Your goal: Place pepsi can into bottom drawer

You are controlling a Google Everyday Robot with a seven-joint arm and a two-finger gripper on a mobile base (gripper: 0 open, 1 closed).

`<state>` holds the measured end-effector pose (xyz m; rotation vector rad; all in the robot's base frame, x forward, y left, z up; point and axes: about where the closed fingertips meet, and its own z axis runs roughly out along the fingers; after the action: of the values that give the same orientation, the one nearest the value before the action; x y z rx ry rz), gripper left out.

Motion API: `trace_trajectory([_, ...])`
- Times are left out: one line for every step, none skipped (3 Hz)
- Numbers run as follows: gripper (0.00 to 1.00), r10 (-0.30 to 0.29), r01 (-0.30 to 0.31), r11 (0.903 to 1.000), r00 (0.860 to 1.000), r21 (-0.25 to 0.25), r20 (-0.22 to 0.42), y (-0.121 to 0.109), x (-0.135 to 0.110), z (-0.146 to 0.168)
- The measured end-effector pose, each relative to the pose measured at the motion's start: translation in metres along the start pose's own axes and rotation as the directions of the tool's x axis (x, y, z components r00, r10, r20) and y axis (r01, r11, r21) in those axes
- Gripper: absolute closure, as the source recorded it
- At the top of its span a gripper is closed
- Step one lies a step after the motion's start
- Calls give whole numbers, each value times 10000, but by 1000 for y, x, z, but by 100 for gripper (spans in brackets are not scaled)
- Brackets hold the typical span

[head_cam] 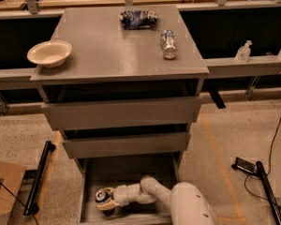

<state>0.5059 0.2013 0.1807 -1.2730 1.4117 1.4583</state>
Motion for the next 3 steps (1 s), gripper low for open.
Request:
trace_trajectory([85, 78, -79, 10000, 9995, -38, -309, -1, 14, 4])
trace_trajectory([62, 72, -73, 10000, 9994, -22, -346, 0, 10, 4])
trace_trajectory([38, 69, -70, 10000, 9994, -20, -347, 0, 10, 4])
